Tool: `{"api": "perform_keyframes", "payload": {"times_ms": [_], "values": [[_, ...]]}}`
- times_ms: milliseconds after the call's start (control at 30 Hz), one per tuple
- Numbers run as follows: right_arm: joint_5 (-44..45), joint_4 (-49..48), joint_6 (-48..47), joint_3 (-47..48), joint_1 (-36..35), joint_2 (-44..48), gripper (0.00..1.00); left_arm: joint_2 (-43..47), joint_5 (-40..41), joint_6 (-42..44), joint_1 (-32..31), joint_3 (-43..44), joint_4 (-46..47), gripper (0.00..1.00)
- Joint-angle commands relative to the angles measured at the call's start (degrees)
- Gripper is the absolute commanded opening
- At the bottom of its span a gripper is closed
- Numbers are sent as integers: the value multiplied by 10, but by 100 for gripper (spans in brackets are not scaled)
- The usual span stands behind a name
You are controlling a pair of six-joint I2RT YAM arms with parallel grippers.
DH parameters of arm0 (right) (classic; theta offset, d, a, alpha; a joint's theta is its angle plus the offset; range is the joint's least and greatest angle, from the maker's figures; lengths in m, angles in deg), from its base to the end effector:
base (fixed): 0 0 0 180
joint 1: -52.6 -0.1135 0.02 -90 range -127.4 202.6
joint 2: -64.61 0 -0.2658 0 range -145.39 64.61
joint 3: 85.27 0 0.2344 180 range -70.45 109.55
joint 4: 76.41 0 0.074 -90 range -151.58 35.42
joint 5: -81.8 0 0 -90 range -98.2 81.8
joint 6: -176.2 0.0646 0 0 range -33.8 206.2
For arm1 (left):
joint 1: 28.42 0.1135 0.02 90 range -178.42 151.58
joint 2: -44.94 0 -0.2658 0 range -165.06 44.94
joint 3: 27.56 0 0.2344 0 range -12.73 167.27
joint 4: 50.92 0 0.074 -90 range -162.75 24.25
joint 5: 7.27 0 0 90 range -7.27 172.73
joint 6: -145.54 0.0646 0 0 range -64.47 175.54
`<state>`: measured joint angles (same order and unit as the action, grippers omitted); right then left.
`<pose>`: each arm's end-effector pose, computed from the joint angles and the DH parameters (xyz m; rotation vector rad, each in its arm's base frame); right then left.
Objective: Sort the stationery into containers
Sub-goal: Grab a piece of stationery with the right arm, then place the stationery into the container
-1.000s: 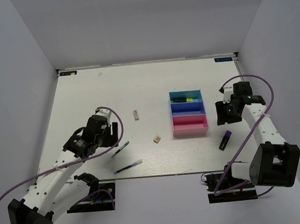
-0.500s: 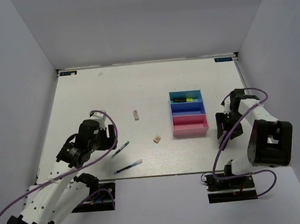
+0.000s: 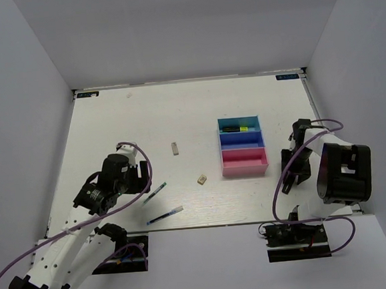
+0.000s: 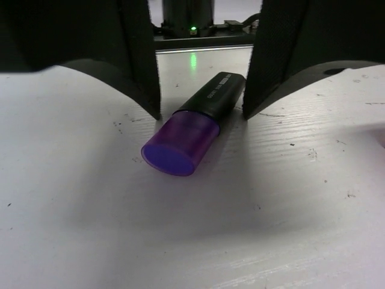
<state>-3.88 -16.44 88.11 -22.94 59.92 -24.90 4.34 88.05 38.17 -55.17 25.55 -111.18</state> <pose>0.2306 -0.0345 0.1340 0.2518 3.0829 -0.1202 0.1277 -0.0577 0.2349 0.1542 2.4092 -0.2463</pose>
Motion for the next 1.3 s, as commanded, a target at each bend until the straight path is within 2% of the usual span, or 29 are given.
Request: {"api": "perform_keyframes", "payload": {"times_ms": [0, 100, 133, 200, 233, 333, 367, 467, 567, 633, 767, 800, 1033, 1267], "values": [[62, -57, 34, -10, -2, -31, 57, -5, 4, 6, 2, -3, 2, 84], [61, -71, 43, -11, -3, -43, 47, -10, 9, 6, 3, -3, 3, 84], [61, -73, 48, -9, -3, -50, 39, -8, 12, 8, 2, -3, 2, 84], [47, -78, 53, -9, -1, -60, 32, -9, 15, 8, 4, -5, 2, 84], [37, -85, 52, -8, -1, -62, 23, -10, 18, 8, 3, -5, 0, 84], [25, -98, 42, -6, 0, -53, 11, -16, 17, 9, 2, -6, 2, 85], [16, -100, 31, -4, 1, -39, 1, -17, 17, 10, 3, -6, 2, 85], [-13, -131, -11, -3, 0, 12, 0, -20, 8, 12, 3, -7, 6, 85], [-96, -160, -67, 5, -1, 75, 0, -24, 5, 16, 3, -10, 9, 85], [-118, -171, -112, 21, -1, 94, 0, -28, 3, 17, 3, -11, 10, 85], [-234, -159, -189, 88, -5, 130, 0, -36, 0, 20, 3, -15, 14, 85], [-294, -151, -238, 100, -4, 131, 0, -37, 0, 22, 3, -14, 13, 85], [-371, -147, -294, 261, -32, 57, 0, -63, 1, 29, 3, -17, 16, 85], [-468, -232, -294, 312, -94, -52, 0, -84, -1, 35, 4, -25, 25, 85]]}}
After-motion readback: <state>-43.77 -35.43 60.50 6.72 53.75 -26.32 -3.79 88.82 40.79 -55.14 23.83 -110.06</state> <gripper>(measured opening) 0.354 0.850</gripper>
